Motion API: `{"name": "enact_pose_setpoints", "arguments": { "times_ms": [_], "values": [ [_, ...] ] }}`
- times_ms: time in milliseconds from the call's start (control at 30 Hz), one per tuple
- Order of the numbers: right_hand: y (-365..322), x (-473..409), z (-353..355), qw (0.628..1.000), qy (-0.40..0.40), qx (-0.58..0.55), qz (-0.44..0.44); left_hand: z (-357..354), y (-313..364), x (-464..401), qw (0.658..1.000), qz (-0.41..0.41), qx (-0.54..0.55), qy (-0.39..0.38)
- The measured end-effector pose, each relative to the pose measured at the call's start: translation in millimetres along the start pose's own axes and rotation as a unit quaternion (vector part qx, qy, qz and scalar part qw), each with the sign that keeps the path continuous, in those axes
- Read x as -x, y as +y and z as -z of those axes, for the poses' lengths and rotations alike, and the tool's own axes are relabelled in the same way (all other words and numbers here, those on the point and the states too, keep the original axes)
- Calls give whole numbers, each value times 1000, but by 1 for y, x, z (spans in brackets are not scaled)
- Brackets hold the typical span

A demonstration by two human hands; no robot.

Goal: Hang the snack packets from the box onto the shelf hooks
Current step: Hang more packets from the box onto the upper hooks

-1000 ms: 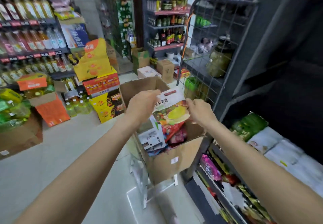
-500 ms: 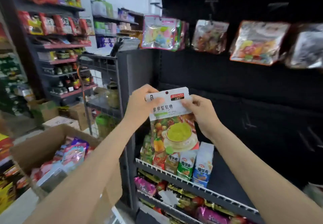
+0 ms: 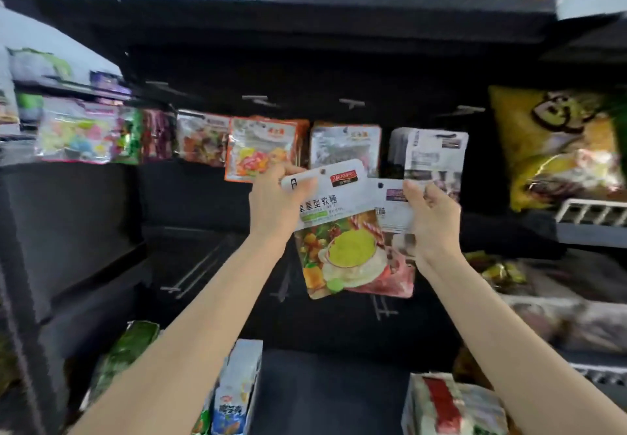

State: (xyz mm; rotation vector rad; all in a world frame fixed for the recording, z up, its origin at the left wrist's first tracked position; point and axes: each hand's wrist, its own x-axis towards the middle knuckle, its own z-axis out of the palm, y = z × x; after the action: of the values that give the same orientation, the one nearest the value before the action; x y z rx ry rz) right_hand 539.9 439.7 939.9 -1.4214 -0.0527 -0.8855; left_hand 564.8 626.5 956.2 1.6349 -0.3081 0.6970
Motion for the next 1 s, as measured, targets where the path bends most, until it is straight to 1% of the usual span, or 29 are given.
{"name": "enact_pose_setpoints", "arguments": {
  "times_ms": [67,200,400,567,767,833,933,1000],
  "values": [
    [-4,-29,28,999,13,4,32,-30,12,1,1000,-25,-14,5],
    [-13,-75,66,994,19,49,95,-81,31,4,997,-58,3,44],
    [-21,-116,82,988,43,85,119,-124,47,3,995,-75,-2,72],
    [-18,-127,80,990,42,79,109,-133,60,4,992,-99,-9,79],
    [-17,-138,79,988,58,88,112,-134,63,6,994,-87,-16,66],
    [-17,-142,77,984,62,113,122,-135,63,7,995,-80,-10,56],
    [-11,-150,73,972,61,181,135,-136,63,7,997,-71,1,36],
    [-9,-154,71,959,50,224,166,-139,62,7,997,-74,0,25]
  ]
}}
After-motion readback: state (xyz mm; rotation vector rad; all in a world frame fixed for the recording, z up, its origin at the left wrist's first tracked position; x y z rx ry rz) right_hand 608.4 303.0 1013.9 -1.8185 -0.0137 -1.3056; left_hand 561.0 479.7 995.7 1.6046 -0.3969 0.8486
